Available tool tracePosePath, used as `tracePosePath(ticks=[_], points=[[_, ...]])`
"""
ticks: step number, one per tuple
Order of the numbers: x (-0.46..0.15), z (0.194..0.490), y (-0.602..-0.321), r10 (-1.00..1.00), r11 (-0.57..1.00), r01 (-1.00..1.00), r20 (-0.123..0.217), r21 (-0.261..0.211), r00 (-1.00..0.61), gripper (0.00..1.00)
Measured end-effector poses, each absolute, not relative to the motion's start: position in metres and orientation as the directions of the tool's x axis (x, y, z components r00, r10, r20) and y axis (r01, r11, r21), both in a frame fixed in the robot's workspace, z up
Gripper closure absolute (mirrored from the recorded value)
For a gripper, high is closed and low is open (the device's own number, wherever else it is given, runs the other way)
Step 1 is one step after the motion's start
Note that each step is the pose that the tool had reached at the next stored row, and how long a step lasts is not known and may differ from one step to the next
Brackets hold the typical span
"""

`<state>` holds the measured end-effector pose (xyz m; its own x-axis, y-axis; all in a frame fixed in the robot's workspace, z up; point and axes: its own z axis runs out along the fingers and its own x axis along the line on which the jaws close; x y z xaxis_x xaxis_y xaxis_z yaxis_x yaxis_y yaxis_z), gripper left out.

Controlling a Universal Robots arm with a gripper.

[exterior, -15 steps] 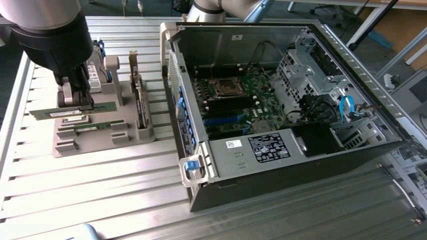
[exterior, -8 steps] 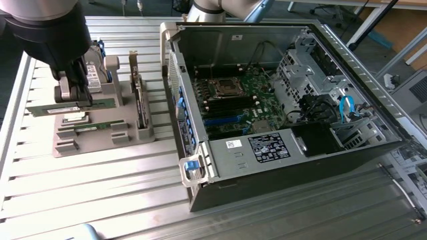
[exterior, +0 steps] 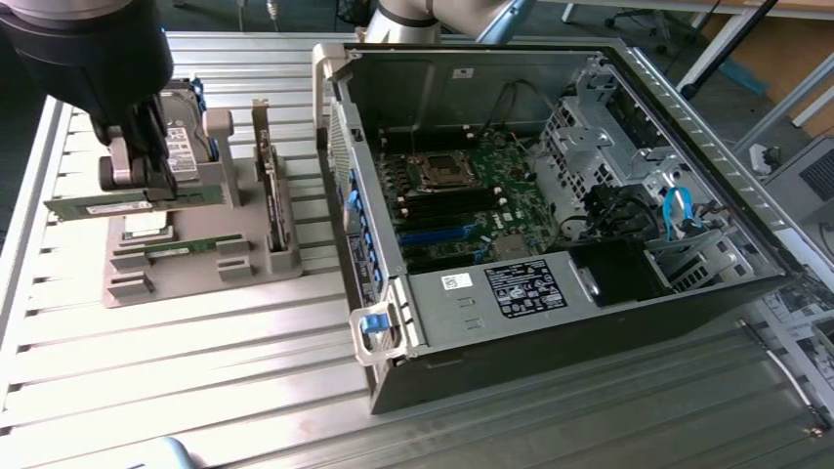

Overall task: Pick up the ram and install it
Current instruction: 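Pick up the ram and move it above insertion slot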

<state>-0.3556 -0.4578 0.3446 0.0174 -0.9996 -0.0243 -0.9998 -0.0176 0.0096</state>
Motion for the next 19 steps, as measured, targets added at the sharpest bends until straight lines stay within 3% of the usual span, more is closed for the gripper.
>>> tracePosePath(ticks=[19], points=[[-0.356,0.376,-0.458,-1.0,-0.018,-1.0,-0.024,0.01,0.017,0.88]])
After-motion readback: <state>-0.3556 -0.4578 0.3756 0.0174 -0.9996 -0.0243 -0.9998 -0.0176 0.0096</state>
